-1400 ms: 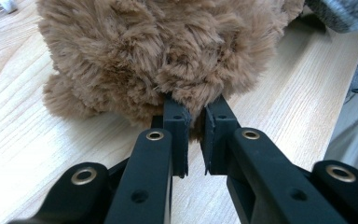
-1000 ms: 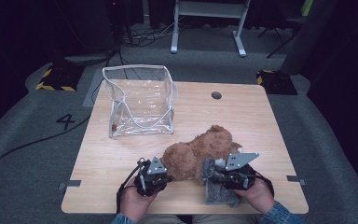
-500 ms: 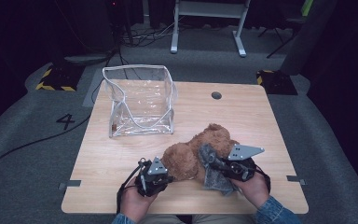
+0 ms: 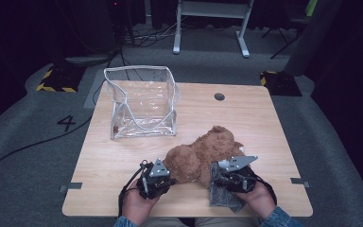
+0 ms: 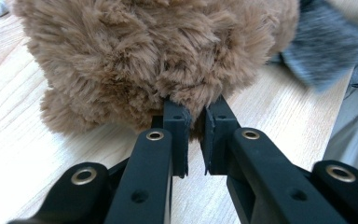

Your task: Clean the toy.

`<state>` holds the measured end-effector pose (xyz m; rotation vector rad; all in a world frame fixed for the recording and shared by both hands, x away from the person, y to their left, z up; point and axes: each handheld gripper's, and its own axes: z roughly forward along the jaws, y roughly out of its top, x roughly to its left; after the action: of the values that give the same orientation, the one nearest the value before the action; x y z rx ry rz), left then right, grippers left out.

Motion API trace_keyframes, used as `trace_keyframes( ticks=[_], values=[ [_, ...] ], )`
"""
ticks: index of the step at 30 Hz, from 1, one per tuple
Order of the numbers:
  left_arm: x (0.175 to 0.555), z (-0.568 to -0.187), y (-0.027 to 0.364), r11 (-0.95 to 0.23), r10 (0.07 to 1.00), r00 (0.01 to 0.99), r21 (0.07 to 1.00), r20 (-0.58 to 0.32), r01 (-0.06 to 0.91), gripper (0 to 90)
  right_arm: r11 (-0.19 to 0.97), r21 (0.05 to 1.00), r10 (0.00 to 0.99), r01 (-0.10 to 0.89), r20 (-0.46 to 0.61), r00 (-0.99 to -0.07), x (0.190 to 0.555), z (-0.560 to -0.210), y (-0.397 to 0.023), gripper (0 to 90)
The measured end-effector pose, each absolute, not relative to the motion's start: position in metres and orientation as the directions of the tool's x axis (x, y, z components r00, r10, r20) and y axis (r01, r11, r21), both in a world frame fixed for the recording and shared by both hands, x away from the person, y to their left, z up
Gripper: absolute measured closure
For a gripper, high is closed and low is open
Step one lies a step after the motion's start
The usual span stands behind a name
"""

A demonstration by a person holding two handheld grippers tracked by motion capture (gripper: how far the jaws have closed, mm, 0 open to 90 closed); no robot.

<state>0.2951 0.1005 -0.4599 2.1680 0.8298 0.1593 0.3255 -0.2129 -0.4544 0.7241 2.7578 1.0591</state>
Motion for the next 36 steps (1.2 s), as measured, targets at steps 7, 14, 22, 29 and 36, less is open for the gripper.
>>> trace_keyframes(
  ticks=[7, 14, 22, 29, 36],
  values=[
    [0.295, -0.460, 0.100, -0.469, 0.612, 0.776, 0.719, -0.156, 0.514, 82.0, 0.531, 0.795, 0.477, 0.294, 0.007, -0.879, 0.309, -0.390, -0.246, 75.5],
    [0.296, -0.460, 0.101, -0.469, 0.607, 0.778, 0.719, -0.159, 0.512, 82.1, 0.375, 0.887, 0.628, 0.270, -0.029, -0.777, 0.326, -0.365, -0.284, 75.2],
    [0.295, -0.460, 0.100, -0.474, 0.606, 0.781, 0.720, -0.150, 0.506, 82.0, 0.458, 0.794, 0.630, 0.399, 0.026, -0.776, 0.341, -0.419, -0.273, 75.1],
    [0.295, -0.460, 0.099, -0.467, 0.605, 0.778, 0.718, -0.167, 0.517, 82.0, 0.541, 0.723, 0.579, 0.430, 0.051, -0.813, 0.330, -0.444, -0.257, 75.8],
    [0.296, -0.461, 0.101, -0.465, 0.607, 0.776, 0.716, -0.169, 0.520, 82.0, 0.612, 0.663, 0.492, 0.431, 0.108, -0.864, 0.317, -0.446, -0.255, 75.3]
  ],
)
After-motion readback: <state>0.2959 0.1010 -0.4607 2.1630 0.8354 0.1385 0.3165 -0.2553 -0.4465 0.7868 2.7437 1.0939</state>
